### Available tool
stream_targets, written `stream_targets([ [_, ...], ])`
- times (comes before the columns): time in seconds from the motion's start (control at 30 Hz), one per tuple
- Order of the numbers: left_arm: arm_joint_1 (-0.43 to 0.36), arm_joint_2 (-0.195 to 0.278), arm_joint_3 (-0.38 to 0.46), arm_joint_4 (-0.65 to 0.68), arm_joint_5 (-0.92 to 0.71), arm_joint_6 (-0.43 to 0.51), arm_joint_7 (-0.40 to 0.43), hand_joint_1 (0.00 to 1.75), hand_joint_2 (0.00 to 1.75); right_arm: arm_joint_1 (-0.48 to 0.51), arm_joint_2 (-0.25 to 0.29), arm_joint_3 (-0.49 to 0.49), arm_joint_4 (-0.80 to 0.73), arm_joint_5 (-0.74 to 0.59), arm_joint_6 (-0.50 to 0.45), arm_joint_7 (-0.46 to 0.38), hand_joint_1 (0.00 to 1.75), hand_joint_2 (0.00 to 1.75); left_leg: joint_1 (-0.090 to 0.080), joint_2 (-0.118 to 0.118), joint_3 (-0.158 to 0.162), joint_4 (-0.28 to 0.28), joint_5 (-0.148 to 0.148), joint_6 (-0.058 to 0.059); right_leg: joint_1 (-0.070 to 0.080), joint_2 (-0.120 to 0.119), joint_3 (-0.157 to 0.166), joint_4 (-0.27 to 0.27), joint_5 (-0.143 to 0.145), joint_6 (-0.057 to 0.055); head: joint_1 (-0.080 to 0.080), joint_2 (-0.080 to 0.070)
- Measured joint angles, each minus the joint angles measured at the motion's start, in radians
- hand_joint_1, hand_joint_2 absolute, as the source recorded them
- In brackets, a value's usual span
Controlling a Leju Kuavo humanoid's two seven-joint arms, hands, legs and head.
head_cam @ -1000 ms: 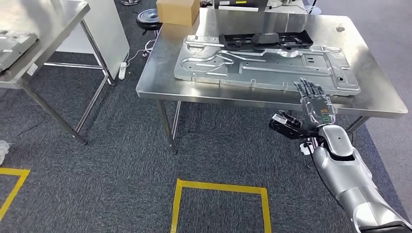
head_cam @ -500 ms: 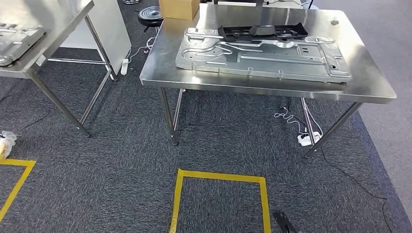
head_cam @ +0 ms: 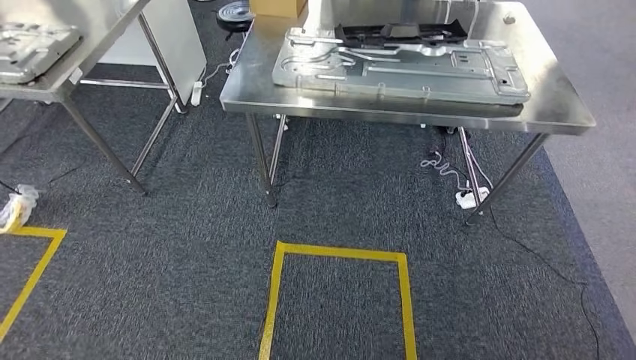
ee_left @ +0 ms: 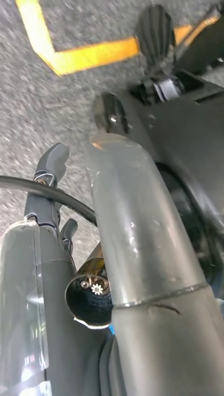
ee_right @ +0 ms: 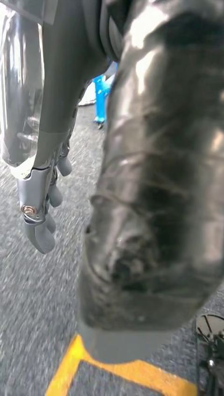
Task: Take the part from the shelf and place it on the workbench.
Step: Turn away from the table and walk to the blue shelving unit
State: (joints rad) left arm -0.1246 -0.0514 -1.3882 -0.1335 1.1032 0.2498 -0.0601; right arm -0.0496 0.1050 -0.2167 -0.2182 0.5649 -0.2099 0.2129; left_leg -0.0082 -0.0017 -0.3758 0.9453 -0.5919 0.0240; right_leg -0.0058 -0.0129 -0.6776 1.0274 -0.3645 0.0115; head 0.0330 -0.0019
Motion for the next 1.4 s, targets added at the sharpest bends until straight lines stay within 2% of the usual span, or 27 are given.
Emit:
stream_targets([
  [0.03, 0.000, 0.000, 0.000, 0.000, 0.000, 0.000, 0.000, 0.00, 0.00, -0.001, 0.000, -0.002, 0.002, 0.002, -0.002, -0.005, 0.00, 1.31, 0.001, 0.002, -0.007, -0.001, 0.011, 0.008, -0.002, 0.001, -0.002, -0.002, 0.006, 0.006, -0.001, 0.000],
  [0.07, 0.001, 0.000, 0.000, 0.000, 0.000, -0.001, 0.000, 0.00, 0.00, -0.001, 0.000, -0.003, 0.004, 0.005, -0.005, -0.011, 0.00, 1.31, 0.003, 0.004, -0.015, -0.004, 0.024, 0.016, -0.004, 0.004, -0.009, 0.008, -0.006, 0.012, 0.000, 0.000],
  [0.1, 0.002, 0.000, -0.001, 0.000, 0.000, -0.001, 0.000, 0.00, 0.00, 0.000, 0.000, -0.004, 0.005, 0.007, -0.008, -0.016, 0.00, 0.87, 0.005, 0.007, -0.025, -0.006, 0.038, 0.023, -0.005, 0.006, -0.022, 0.039, -0.034, 0.017, 0.000, 0.000],
  [0.17, 0.005, 0.001, -0.001, 0.000, 0.002, -0.001, -0.002, 0.00, 0.00, 0.002, 0.000, -0.005, 0.008, 0.009, -0.011, -0.023, 0.00, 0.00, 0.007, 0.012, -0.050, -0.004, 0.057, 0.029, -0.008, 0.010, -0.063, 0.161, -0.126, 0.025, 0.000, 0.000],
  [0.2, 0.007, 0.001, -0.001, 0.000, 0.003, -0.001, -0.004, 0.00, 0.00, 0.003, 0.000, -0.006, 0.010, 0.009, -0.011, -0.022, 0.00, 0.00, 0.007, 0.014, -0.063, 0.000, 0.064, 0.029, -0.009, 0.010, -0.078, 0.225, -0.162, 0.029, 0.000, 0.000],
  [0.23, 0.008, 0.001, -0.001, 0.000, 0.005, -0.001, -0.005, 0.00, 0.00, 0.003, 0.001, -0.007, 0.012, 0.009, -0.010, -0.020, 0.00, 0.00, 0.007, 0.017, -0.074, 0.004, 0.069, 0.028, -0.010, 0.010, -0.082, 0.265, -0.181, 0.032, 0.000, 0.000],
  [0.27, 0.009, 0.001, -0.001, 0.000, 0.006, -0.001, -0.005, 0.00, 0.00, 0.003, 0.001, -0.010, 0.014, 0.008, -0.009, -0.016, 0.00, 0.00, 0.007, 0.020, -0.084, 0.010, 0.073, 0.026, -0.010, 0.009, -0.065, 0.267, -0.182, 0.033, 0.000, 0.000],
  [0.3, 0.010, 0.001, -0.001, 0.000, 0.006, -0.001, -0.006, 0.00, 0.00, 0.003, 0.001, -0.014, 0.016, 0.007, -0.007, -0.010, 0.00, 0.00, 0.008, 0.025, -0.092, 0.016, 0.074, 0.024, -0.011, 0.007, -0.027, 0.229, -0.167, 0.034, 0.000, 0.000],
  [0.37, 0.010, 0.001, -0.001, 0.000, 0.007, -0.001, -0.007, 0.00, 0.00, 0.001, 0.001, -0.020, 0.018, 0.003, -0.002, 0.001, 0.00, 0.00, 0.007, 0.036, -0.103, 0.032, 0.072, 0.018, -0.009, -0.015, 0.073, 0.091, -0.133, 0.030, 0.000, 0.000],
  [0.43, 0.011, 0.001, -0.001, 0.000, 0.007, 0.000, -0.008, 0.00, 0.00, -0.002, 0.003, -0.025, 0.019, -0.001, 0.004, 0.009, 0.00, 0.00, 0.003, 0.046, -0.111, 0.046, 0.067, 0.008, -0.004, -0.031, 0.121, 0.006, -0.125, 0.016, -0.001, 0.000],
  [0.53, 0.008, 0.001, -0.001, 0.000, 0.007, 0.002, -0.009, 0.00, 0.00, 0.000, 0.009, -0.031, 0.021, -0.004, 0.008, 0.016, 0.00, 0.00, 0.002, 0.060, -0.113, 0.052, 0.064, -0.008, -0.001, -0.017, 0.116, -0.004, -0.123, -0.007, -0.001, 0.000],
  [0.6, 0.007, 0.001, -0.001, 0.000, 0.007, 0.002, -0.010, 0.00, 0.00, 0.002, 0.012, -0.036, 0.023, -0.005, 0.008, 0.018, 0.00, 0.00, 0.005, 0.043, -0.126, 0.086, 0.036, -0.021, -0.004, -0.006, 0.113, -0.009, -0.116, -0.020, -0.001, 0.000],
  [0.7, 0.009, 0.001, -0.001, 0.000, 0.007, 0.002, -0.010, 0.00, 0.00, 0.000, 0.014, -0.041, 0.023, -0.006, 0.008, 0.018, 0.00, 0.00, 0.011, 0.015, -0.206, 0.257, -0.061, -0.031, -0.005, 0.012, 0.102, -0.009, -0.108, -0.032, -0.001, 0.000],
  [0.73, 0.010, 0.001, -0.001, 0.000, 0.007, 0.002, -0.010, 0.00, 0.00, 0.001, 0.014, -0.042, 0.023, -0.006, 0.008, 0.018, 0.00, 0.00, 0.012, 0.014, -0.230, 0.307, -0.076, -0.031, -0.004, 0.020, 0.098, -0.007, -0.106, -0.033, -0.001, 0.000],
  [0.77, 0.011, 0.001, -0.001, 0.000, 0.007, 0.003, -0.010, 0.00, 0.00, 0.001, 0.014, -0.044, 0.024, -0.006, 0.008, 0.018, 0.00, 0.00, 0.012, 0.013, -0.239, 0.327, -0.072, -0.030, -0.004, 0.029, 0.095, -0.005, -0.105, -0.033, -0.001, 0.000],
  [0.8, 0.012, 0.001, -0.001, 0.000, 0.007, 0.003, -0.010, 0.00, 0.00, 0.002, 0.014, -0.045, 0.024, -0.006, 0.008, 0.018, 0.00, 0.00, 0.012, 0.010, -0.229, 0.305, -0.047, -0.028, -0.004, 0.038, 0.094, -0.003, -0.104, -0.032, -0.001, 0.000],
  [0.83, 0.013, 0.001, -0.001, 0.000, 0.007, 0.004, -0.010, 0.00, 0.00, 0.002, 0.015, -0.046, 0.024, -0.007, 0.008, 0.018, 0.00, 0.00, 0.012, 0.003, -0.202, 0.250, -0.009, -0.023, -0.003, 0.048, 0.093, -0.001, -0.103, -0.030, -0.001, 0.000],
  [0.9, 0.013, 0.002, -0.002, 0.000, 0.006, 0.006, -0.010, 0.00, 0.00, 0.001, 0.017, -0.047, 0.024, -0.007, 0.008, 0.018, 0.00, 0.00, 0.012, -0.033, -0.143, 0.119, 0.050, -0.010, -0.002, 0.067, 0.091, 0.002, -0.100, -0.024, -0.001, 0.000],
  [0.97, 0.012, 0.004, -0.002, 0.000, 0.005, 0.007, -0.010, 0.00, 0.00, 0.000, 0.020, -0.048, 0.024, -0.007, 0.007, 0.018, 0.00, 0.00, 0.008, -0.055, -0.122, 0.062, 0.064, -0.003, -0.004, 0.082, 0.084, 0.003, -0.093, -0.013, -0.001, 0.000],
  [1.03, 0.010, 0.004, -0.002, 0.000, 0.005, 0.008, -0.010, 0.00, 0.00, 0.002, 0.021, -0.052, 0.025, -0.008, 0.007, 0.018, 0.00, 0.00, 0.008, -0.041, -0.123, 0.054, 0.072, 0.004, -0.006, 0.096, 0.079, 0.001, -0.086, 0.001, -0.001, 0.000],
  [1.1, 0.009, 0.004, -0.003, 0.001, 0.005, 0.010, -0.010, 0.00, 0.00, 0.004, 0.021, -0.056, 0.025, -0.009, 0.007, 0.018, 0.00, 0.00, 0.013, -0.021, -0.121, 0.041, 0.085, 0.016, -0.005, 0.078, 0.066, 0.024, -0.105, 0.011, 0.001, 0.000],
  [1.2, 0.011, 0.003, -0.003, 0.001, 0.004, 0.011, -0.010, 0.00, 0.00, 0.002, 0.021, -0.064, 0.026, -0.012, 0.006, 0.018, 0.00, 0.00, 0.013, 0.012, -0.127, 0.036, 0.095, 0.027, -0.007, 0.030, -0.005, 0.185, -0.203, 0.022, 0.006, 0.000],
  [1.23, 0.012, 0.003, -0.003, 0.001, 0.004, 0.012, -0.010, 0.00, 0.00, 0.002, 0.021, -0.066, 0.026, -0.014, 0.006, 0.018, 0.00, 0.00, 0.013, 0.024, -0.130, 0.038, 0.095, 0.027, -0.009, 0.025, -0.027, 0.240, -0.225, 0.027, 0.006, 0.000],
  [1.27, 0.013, 0.003, -0.004, 0.001, 0.004, 0.012, -0.009, 0.00, 0.00, 0.002, 0.022, -0.069, 0.026, -0.015, 0.006, 0.018, 0.00, 0.00, 0.012, 0.035, -0.133, 0.040, 0.095, 0.026, -0.011, 0.020, -0.036, 0.267, -0.229, 0.030, 0.006, 0.000],
  [1.3, 0.013, 0.003, -0.004, 0.001, 0.004, 0.013, -0.009, 0.00, 0.00, 0.003, 0.022, -0.071, 0.026, -0.016, 0.006, 0.018, 0.00, 0.00, 0.012, 0.046, -0.135, 0.043, 0.094, 0.025, -0.013, 0.016, -0.025, 0.255, -0.215, 0.032, 0.006, 0.000],
  [1.33, 0.013, 0.003, -0.004, 0.001, 0.004, 0.013, -0.009, 0.00, 0.00, 0.003, 0.021, -0.073, 0.026, -0.016, 0.006, 0.018, 0.00, 0.00, 0.012, 0.055, -0.135, 0.046, 0.092, 0.022, -0.014, 0.009, 0.004, 0.207, -0.187, 0.033, 0.006, 0.000],
  [1.4, 0.011, 0.003, -0.004, 0.001, 0.004, 0.014, -0.009, 0.00, 0.00, 0.002, 0.021, -0.076, 0.027, -0.018, 0.006, 0.018, 0.00, 0.00, 0.010, 0.071, -0.135, 0.053, 0.085, 0.013, -0.012, -0.024, 0.080, 0.070, -0.134, 0.029, 0.006, 0.000],
])
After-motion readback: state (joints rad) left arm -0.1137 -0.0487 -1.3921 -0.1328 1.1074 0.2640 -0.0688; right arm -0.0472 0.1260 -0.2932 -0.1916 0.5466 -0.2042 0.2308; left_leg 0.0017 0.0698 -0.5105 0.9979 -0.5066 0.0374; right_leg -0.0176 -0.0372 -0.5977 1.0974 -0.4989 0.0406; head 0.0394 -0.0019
